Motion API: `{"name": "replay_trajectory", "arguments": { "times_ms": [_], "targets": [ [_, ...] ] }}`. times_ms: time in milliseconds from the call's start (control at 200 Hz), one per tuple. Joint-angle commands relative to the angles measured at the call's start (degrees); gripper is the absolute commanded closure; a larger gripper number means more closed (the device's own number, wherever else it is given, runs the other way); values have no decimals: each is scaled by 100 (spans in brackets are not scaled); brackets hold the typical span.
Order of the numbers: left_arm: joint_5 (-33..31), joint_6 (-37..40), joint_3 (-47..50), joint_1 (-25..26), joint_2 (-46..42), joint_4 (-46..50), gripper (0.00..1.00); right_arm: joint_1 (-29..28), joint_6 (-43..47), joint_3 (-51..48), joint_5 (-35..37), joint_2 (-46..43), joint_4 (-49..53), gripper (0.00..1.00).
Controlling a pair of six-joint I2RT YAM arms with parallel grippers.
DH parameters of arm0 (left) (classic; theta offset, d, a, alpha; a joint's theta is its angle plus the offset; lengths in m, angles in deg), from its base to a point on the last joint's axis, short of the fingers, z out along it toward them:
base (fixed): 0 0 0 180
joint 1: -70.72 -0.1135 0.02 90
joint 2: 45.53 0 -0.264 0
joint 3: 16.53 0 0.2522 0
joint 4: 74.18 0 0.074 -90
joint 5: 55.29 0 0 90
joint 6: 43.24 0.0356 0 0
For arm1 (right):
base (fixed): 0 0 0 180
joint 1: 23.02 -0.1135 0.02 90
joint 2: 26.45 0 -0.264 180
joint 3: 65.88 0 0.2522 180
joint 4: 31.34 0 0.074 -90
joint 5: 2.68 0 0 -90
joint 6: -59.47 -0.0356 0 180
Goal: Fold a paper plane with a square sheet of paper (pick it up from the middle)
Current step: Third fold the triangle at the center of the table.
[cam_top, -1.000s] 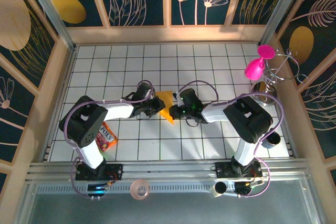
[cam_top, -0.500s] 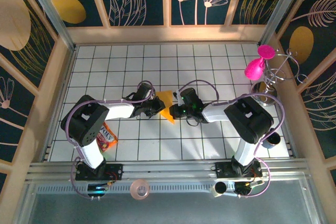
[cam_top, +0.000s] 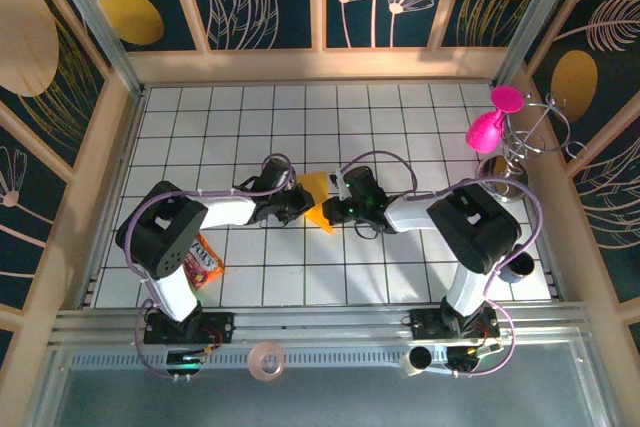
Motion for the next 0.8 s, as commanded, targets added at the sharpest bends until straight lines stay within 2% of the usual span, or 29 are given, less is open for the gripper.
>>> {"name": "replay_trajectory", "arguments": {
  "times_ms": [0,791],
  "targets": [
    [13,32,-65,18,-101,5,86,37,84,151,94,146,96,100],
    [-179,-22,158,25,-204,291,87,43,58,212,37,362,267,100]
  ]
}}
